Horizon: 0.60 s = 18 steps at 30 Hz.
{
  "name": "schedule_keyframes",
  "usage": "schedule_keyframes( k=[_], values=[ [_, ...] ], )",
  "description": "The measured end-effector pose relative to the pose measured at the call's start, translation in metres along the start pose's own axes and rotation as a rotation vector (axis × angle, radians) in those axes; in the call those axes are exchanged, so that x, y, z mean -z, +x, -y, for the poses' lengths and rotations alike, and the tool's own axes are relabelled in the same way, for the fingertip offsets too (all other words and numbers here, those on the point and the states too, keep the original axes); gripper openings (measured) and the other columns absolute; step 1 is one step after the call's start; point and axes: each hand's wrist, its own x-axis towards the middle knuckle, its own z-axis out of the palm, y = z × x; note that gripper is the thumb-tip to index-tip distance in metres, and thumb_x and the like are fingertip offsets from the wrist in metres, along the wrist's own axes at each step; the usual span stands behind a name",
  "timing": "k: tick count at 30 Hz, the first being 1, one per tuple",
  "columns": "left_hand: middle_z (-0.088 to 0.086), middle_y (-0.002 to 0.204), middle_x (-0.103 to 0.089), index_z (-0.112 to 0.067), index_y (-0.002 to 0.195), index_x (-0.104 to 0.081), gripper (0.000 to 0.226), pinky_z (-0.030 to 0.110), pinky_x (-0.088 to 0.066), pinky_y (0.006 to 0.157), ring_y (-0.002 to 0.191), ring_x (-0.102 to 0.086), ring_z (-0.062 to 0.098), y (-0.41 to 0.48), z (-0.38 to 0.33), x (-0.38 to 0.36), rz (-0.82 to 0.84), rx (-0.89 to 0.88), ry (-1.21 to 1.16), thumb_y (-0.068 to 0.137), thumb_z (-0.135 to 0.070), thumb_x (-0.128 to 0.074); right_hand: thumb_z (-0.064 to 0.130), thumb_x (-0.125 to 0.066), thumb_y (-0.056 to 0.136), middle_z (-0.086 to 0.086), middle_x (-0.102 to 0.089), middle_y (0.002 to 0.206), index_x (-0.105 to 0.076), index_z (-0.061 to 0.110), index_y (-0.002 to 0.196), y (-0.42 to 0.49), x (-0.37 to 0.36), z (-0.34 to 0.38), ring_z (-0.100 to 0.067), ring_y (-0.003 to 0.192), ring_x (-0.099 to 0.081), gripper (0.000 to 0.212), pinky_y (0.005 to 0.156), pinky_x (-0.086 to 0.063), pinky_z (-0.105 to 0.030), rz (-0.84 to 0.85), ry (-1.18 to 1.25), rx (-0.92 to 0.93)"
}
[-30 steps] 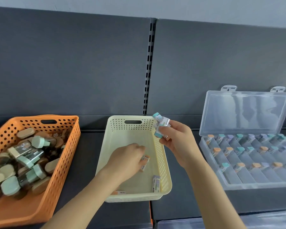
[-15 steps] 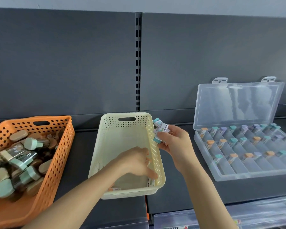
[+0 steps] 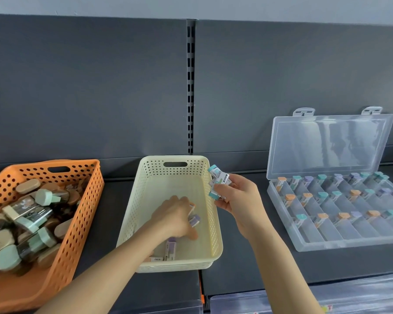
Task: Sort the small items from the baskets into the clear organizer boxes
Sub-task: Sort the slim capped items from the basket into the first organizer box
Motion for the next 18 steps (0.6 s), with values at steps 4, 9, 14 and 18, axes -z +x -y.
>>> schedule_keyframes(
  k=[4,9,14,18],
  values=[
    [0.001,0.093,-0.048,-0.017,0.089,-0.044,0.04,0.027,-0.038,0.06,0.078,-0.05,0.02,0.006,0.001,0.001,0.013,-0.018,0.024,0.067,-0.033,-0.074,0.008,-0.062,0.084,-0.004,-0.072,0.091,-0.069,0.014,0.099,-0.001,-0.001,0.001,-0.015,0.082,-0.066,0.017,0.064,-0.05,-0.022,0.016,-0.005,0.003],
    [0.002,0.092,-0.047,-0.014,0.093,-0.044,0.037,0.027,-0.037,0.059,0.08,-0.05,0.02,0.006,0.003,0.001,0.003,-0.046,0.044,0.071,-0.028,-0.07,0.007,-0.062,0.085,0.0,-0.072,0.086,-0.069,0.015,0.097,-0.002,0.0,0.002,-0.014,0.081,-0.067,0.017,0.064,-0.051,-0.022,0.01,-0.001,0.002],
    [0.003,0.09,-0.052,-0.01,0.097,-0.044,0.029,0.028,-0.038,0.059,0.076,-0.051,0.019,0.006,0.004,0.005,0.01,-0.09,0.005,0.079,-0.021,-0.064,0.007,-0.063,0.085,-0.002,-0.072,0.087,-0.069,0.015,0.099,-0.003,-0.001,0.003,-0.015,0.083,-0.067,0.017,0.064,-0.051,-0.023,0.004,-0.002,0.003],
    [0.01,0.093,-0.062,-0.006,0.092,-0.061,0.019,0.027,-0.043,0.055,0.072,-0.058,0.022,0.009,0.013,0.012,0.027,-0.044,-0.159,0.076,-0.015,-0.065,0.007,-0.063,0.084,-0.004,-0.072,0.09,-0.07,0.017,0.095,-0.006,-0.001,0.003,-0.021,0.089,-0.068,0.016,0.071,-0.058,-0.031,-0.017,-0.011,0.002]
  ],
)
